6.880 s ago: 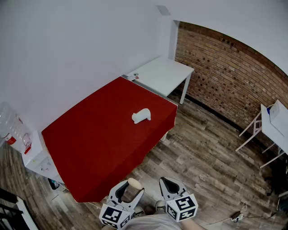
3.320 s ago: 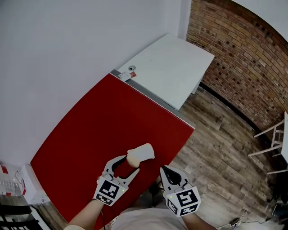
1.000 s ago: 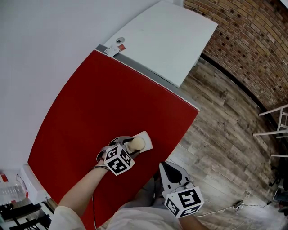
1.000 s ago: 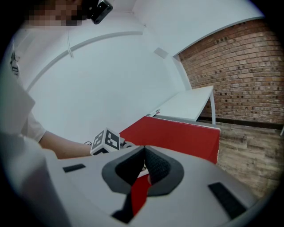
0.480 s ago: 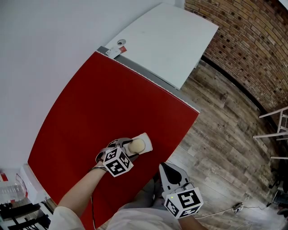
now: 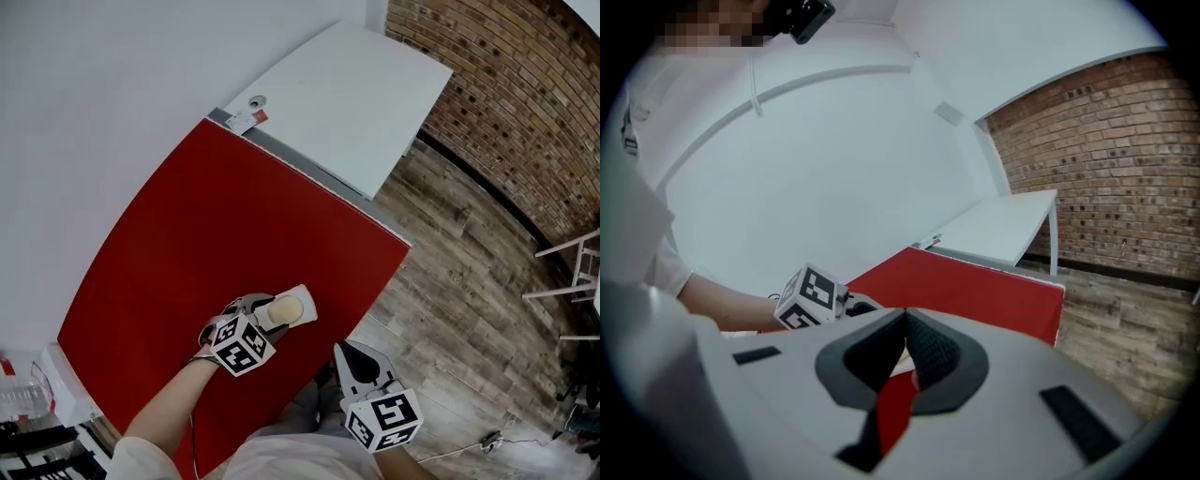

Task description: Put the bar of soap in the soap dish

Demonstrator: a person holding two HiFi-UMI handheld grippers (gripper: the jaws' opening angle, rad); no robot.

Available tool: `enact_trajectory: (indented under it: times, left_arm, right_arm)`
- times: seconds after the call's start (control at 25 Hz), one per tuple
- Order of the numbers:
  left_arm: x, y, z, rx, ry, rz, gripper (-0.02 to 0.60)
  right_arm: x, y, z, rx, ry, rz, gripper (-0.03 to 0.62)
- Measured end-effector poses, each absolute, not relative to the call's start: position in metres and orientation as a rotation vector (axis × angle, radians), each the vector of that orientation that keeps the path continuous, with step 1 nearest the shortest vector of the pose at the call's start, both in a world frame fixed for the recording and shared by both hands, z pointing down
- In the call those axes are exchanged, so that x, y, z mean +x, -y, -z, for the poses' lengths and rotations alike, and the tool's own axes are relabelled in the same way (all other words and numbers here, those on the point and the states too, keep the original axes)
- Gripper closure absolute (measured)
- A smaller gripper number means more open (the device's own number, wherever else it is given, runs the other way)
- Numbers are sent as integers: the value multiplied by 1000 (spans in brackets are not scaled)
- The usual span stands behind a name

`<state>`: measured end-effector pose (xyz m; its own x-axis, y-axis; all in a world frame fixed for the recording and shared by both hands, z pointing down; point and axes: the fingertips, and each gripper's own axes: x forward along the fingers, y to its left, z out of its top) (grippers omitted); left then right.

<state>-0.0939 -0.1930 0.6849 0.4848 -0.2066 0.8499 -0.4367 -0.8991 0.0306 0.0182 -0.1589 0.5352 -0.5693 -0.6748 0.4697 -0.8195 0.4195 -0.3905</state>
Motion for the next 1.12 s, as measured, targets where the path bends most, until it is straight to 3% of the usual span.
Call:
enact_trajectory:
  times: [0.16, 0.36, 0.64, 1.12]
  left_arm:
    - [-90, 191, -654, 2497, 717, -1222, 358]
    - [-85, 174, -592, 2503, 964, -912, 494]
    - [-101, 154, -499, 2425, 1246, -460, 572]
    - [-123, 101, -459, 2266, 1676, -363, 574]
  right_arm:
    - [22, 157, -529, 1264, 2432, -811, 588]
    - [25, 148, -512, 1213, 2442, -743, 588]
    - [4, 143, -478, 1161, 2500, -652, 588]
    - [-22, 113, -451, 1084, 2581, -541, 588]
